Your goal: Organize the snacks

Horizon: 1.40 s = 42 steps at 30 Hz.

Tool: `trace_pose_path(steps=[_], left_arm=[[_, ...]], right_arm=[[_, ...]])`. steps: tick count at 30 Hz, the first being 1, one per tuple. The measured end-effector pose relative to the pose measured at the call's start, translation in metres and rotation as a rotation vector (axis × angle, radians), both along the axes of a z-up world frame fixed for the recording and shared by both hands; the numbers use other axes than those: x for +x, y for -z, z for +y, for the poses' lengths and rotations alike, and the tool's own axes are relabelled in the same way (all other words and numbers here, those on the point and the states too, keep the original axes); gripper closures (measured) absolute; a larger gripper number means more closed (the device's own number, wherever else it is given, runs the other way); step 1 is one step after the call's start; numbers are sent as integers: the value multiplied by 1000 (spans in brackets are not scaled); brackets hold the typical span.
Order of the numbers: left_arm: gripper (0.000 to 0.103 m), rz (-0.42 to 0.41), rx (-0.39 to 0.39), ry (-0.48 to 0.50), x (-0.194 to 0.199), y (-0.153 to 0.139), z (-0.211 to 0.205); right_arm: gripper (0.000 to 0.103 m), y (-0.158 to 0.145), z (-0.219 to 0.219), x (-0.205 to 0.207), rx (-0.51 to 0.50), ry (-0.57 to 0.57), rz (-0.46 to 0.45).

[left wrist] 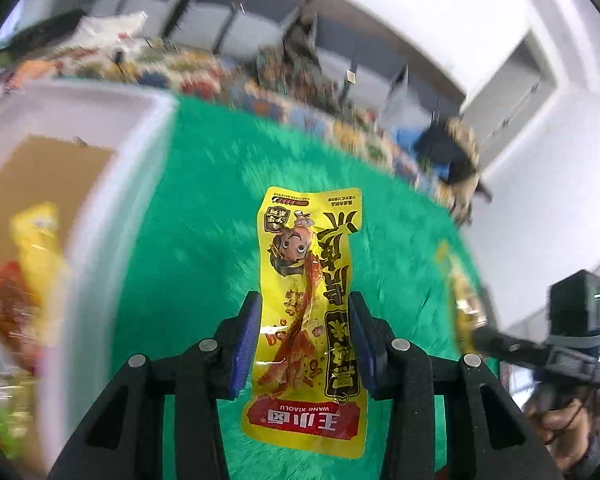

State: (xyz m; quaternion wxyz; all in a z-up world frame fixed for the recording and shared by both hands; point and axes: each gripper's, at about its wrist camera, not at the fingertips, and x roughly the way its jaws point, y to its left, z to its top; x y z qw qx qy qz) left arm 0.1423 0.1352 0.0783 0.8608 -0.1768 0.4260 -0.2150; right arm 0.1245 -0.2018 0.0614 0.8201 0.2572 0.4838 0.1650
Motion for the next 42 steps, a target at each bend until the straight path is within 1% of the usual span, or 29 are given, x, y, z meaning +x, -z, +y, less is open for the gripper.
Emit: trace_pose_path(steps=[1,3,4,5,7,8,9,11,12,14,15,16,18,19,21,25,26,27,30,33,35,38,42], left_arm=[[60,-20,1,-23,-6,-12,18],[60,-45,25,-79,-17,-32,61],[60,-49,46,-106,-20,-37,81],[60,-52,85,-140,-25,-40,101],[59,-42,185,-209,-32,-35,139],[59,-25,234,-248,-36,-29,157],[57,-7,279,-283,-40,-20,174],[54,39,364,-337,-44,1,197],[49,66,402,-361,-44,13,204],[40,95,441,-386,-50,30,216],[29,97,453,-394,-53,33,219],[19,93,473,-406,-57,36,221],[13,66,503,-416,-65,39,217],[9,54,526,-424,-68,38,216],[8,34,552,-442,-79,34,216],[7,-7,588,-502,-91,16,218],[6,-20,588,-518,-94,10,217],[3,-30,585,-536,-96,3,218],[2,-74,562,-577,-106,-15,217],[2,-100,574,-619,-116,-28,213],[2,-87,576,-632,-120,-33,210],[2,-52,573,-613,-121,-35,209],[2,9,626,-606,-119,-30,206]], right_arm=[[44,-8,14,3,6,-28,-12],[44,-30,62,6,35,-126,-48],[44,-36,81,9,44,-161,-58],[44,-45,114,14,56,-215,-73],[44,-55,177,22,58,-311,-95],[44,-58,201,24,50,-344,-105],[44,-59,234,28,39,-388,-117],[43,-57,280,30,27,-443,-122],[41,-52,307,33,27,-465,-120],[40,-39,340,35,34,-489,-104],[35,-27,354,35,18,-504,-69],[33,-15,367,36,-13,-517,-19],[33,3,375,28,-42,-541,52],[33,6,374,28,-50,-546,59],[33,6,371,19,-98,-538,48],[33,-14,363,12,-178,-498,-54],[33,-23,361,6,-210,-486,-91],[31,-28,359,0,-235,-478,-114],[29,-46,360,-13,-328,-464,-200],[29,-47,357,-15,-380,-436,-248],[29,-47,358,-17,-406,-431,-249],[29,-44,362,-19,-449,-442,-236],[29,-46,364,-24,-457,-444,-223]])
